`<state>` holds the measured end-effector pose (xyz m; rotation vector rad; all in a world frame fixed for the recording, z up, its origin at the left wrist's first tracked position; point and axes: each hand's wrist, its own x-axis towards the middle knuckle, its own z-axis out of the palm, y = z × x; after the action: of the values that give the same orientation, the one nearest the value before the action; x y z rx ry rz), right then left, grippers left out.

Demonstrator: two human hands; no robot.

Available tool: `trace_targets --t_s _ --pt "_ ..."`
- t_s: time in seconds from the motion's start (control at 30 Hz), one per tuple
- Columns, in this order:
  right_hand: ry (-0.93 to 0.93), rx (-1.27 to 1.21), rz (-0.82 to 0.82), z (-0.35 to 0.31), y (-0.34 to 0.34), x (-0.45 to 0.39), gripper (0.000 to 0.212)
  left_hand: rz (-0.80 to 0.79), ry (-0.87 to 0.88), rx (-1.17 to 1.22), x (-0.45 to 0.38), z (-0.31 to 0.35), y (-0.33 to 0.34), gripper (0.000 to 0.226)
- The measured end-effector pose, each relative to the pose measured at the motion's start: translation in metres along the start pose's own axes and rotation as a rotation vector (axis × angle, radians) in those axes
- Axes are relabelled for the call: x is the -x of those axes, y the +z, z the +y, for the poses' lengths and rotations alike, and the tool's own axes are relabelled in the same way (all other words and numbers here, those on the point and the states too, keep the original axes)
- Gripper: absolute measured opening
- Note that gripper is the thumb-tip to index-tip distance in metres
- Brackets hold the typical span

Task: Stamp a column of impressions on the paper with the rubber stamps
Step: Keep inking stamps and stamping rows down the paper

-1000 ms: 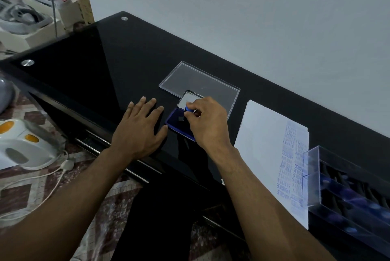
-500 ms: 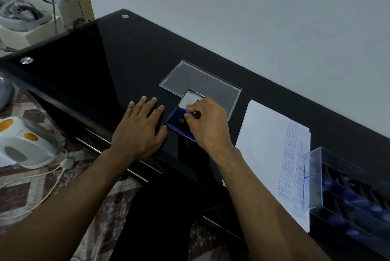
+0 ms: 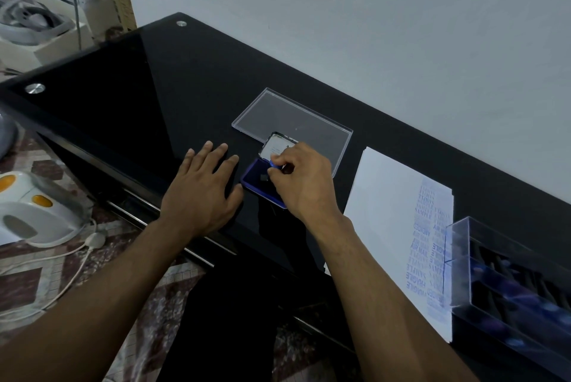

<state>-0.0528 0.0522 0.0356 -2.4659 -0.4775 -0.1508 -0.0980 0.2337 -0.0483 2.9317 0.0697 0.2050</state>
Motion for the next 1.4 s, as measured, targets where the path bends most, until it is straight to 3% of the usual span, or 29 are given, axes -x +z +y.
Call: trace_targets --t_s 0.73,1.4 --pt "0.014 -0.004 -0.047 0.0033 -0.0021 -0.0006 0.014 -0.010 -0.012 -0.004 -0.0017 -0.0002 0.0012 0.078" --pt "0.023 -0.029 0.015 0.0071 0.0066 0.0037 0.023 -0.006 -0.008 0.005 0.0002 0.0000 -0.0013 0.079"
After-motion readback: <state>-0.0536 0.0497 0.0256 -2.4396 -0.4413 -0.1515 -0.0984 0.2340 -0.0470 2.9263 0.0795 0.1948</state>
